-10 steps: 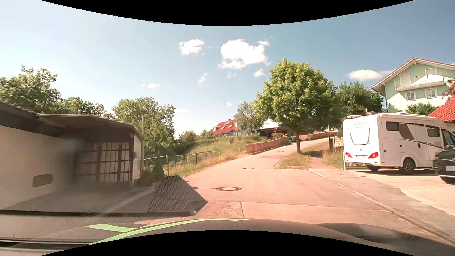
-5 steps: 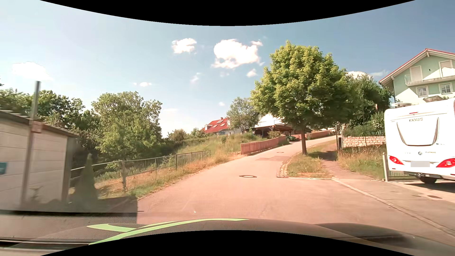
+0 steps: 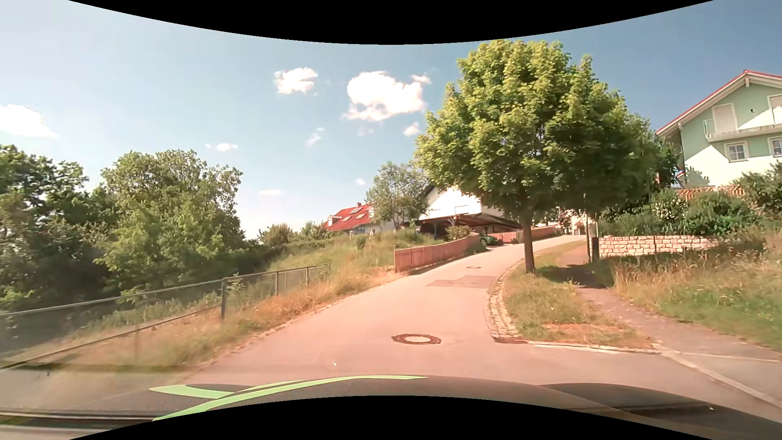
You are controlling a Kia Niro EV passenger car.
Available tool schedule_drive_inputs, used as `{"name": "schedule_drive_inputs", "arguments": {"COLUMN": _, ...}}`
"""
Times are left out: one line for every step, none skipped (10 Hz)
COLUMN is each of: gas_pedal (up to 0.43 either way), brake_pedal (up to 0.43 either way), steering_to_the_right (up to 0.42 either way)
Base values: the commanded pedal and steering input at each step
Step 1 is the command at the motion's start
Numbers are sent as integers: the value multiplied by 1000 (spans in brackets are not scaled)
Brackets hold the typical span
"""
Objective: Follow the waypoints while adhering to traffic rules and regulations
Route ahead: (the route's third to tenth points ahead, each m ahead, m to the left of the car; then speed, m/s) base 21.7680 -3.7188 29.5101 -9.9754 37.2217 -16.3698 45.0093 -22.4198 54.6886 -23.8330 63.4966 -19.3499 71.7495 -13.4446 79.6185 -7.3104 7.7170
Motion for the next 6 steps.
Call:
{"name": "schedule_drive_inputs", "arguments": {"gas_pedal": 130, "brake_pedal": 0, "steering_to_the_right": 80}}
{"name": "schedule_drive_inputs", "arguments": {"gas_pedal": 130, "brake_pedal": 0, "steering_to_the_right": 80}}
{"name": "schedule_drive_inputs", "arguments": {"gas_pedal": 130, "brake_pedal": 0, "steering_to_the_right": 80}}
{"name": "schedule_drive_inputs", "arguments": {"gas_pedal": 130, "brake_pedal": 0, "steering_to_the_right": 80}}
{"name": "schedule_drive_inputs", "arguments": {"gas_pedal": 130, "brake_pedal": 0, "steering_to_the_right": 82}}
{"name": "schedule_drive_inputs", "arguments": {"gas_pedal": 130, "brake_pedal": 0, "steering_to_the_right": 83}}
